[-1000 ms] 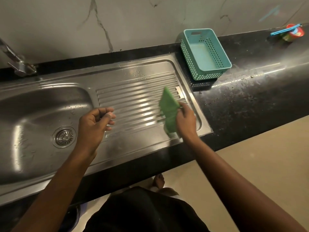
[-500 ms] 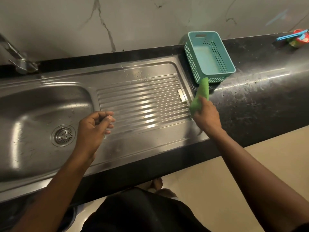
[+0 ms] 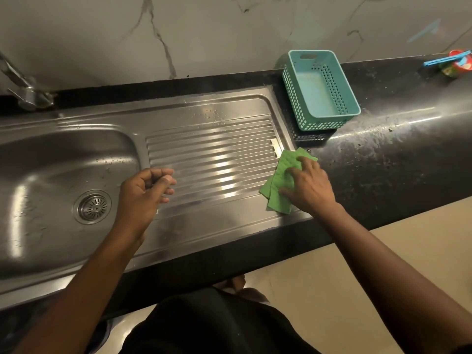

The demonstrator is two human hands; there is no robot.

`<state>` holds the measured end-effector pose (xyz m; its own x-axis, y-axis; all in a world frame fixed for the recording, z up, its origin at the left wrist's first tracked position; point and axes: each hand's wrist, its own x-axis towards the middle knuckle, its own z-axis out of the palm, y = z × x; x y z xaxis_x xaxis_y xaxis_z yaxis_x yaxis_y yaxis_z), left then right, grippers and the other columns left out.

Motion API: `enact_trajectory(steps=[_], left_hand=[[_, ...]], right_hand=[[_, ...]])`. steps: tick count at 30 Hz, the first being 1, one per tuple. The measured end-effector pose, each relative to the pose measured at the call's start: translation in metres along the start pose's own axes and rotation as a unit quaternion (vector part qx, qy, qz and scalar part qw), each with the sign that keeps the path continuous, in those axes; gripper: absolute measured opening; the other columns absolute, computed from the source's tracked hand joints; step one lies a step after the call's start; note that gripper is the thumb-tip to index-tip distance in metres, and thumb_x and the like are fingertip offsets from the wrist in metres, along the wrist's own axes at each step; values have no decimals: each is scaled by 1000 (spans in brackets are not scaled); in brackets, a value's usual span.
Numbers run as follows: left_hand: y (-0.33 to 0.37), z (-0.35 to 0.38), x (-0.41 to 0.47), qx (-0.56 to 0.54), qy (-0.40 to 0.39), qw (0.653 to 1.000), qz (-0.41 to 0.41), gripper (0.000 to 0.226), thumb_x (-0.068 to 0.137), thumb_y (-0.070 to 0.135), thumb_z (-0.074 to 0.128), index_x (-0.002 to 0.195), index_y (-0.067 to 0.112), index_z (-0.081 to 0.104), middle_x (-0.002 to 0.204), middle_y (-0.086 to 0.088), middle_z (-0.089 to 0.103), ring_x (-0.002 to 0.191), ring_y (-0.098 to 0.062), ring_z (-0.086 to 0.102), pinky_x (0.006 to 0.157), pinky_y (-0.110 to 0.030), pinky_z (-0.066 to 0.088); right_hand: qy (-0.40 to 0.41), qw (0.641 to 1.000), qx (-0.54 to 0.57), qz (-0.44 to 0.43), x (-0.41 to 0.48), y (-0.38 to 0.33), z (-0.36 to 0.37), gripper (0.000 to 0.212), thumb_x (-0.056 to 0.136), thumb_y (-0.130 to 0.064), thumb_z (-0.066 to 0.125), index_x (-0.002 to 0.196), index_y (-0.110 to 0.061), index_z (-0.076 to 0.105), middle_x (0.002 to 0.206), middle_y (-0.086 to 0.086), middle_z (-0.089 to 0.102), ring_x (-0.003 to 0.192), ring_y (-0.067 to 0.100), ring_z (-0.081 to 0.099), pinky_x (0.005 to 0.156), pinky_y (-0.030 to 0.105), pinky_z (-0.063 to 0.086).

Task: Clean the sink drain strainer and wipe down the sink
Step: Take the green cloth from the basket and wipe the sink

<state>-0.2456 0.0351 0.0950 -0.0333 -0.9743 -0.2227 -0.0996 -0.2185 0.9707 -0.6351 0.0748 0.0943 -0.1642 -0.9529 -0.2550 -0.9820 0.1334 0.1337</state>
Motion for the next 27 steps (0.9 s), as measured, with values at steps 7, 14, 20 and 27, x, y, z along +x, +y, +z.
enact_trajectory(steps=[7,14,20,27], left_hand=[[2,0,-4,-3,8,1000,-3,27,83,43,70,105,30,79,98,-1,81,84,-16,75,71,-30,56],[4,5,-4,0,0,1000,2,28,81,45,70,104,31,79,97,-1,81,83,-15,74,70,-28,56],[5,11,-1,14,-16,1000,9,24,85,42,69,105,34,79,98,-1,81,85,-17,75,70,-29,57],[3,10,-6,19,-15,1000,10,19,89,37,69,105,33,79,98,-2,80,85,-18,74,70,-30,56]], right_hand=[[38,998,37,-15,-10,-33,17,34,99,-13,52,129,-3,63,140,16,64,136,28,55,124,35,32],[43,995,94,-11,-21,-92,19,43,95,-19,66,137,-13,58,140,9,62,136,24,53,120,34,38],[-39,995,68,-60,-16,-32,7,58,96,-17,70,148,-11,45,163,16,36,149,36,39,119,46,42],[4,999,43,-20,-14,-30,6,37,102,-8,48,138,-4,43,142,18,54,127,34,52,105,40,50]])
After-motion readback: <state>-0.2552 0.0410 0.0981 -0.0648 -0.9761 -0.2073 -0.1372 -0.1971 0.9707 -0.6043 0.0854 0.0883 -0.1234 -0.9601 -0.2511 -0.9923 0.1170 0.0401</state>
